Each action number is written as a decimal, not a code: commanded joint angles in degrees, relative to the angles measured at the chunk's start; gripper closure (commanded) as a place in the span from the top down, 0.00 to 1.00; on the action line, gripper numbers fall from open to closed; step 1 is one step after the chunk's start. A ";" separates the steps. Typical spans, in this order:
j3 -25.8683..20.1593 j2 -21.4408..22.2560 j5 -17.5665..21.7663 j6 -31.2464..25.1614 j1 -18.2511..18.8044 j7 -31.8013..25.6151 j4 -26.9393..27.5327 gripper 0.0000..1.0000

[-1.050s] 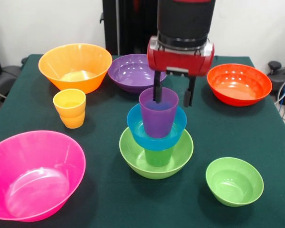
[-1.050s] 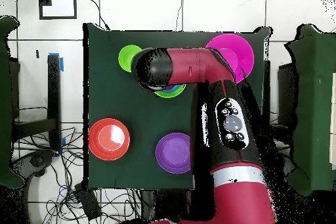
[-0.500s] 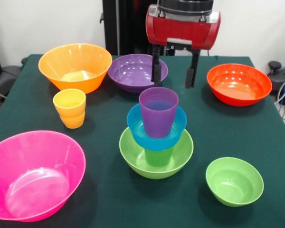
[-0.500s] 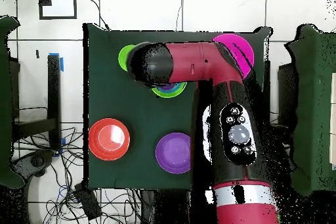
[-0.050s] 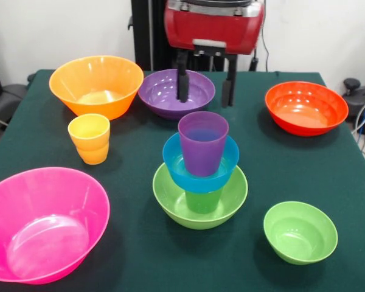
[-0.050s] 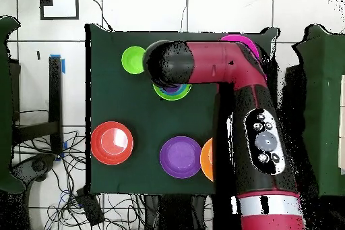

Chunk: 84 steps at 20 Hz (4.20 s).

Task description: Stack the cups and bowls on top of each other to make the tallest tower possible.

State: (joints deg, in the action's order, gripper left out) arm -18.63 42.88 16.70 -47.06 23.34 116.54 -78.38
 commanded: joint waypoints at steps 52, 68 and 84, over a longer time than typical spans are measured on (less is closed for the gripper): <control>2.62 -20.44 1.22 -2.86 -15.95 5.47 16.03 1.00; 3.98 -28.90 0.12 -6.30 -18.08 4.04 30.64 1.00; 7.38 -28.40 -2.62 -5.88 -23.16 10.69 28.91 1.00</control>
State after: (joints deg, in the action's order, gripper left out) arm -10.92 14.56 15.30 -50.93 2.80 116.59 -49.06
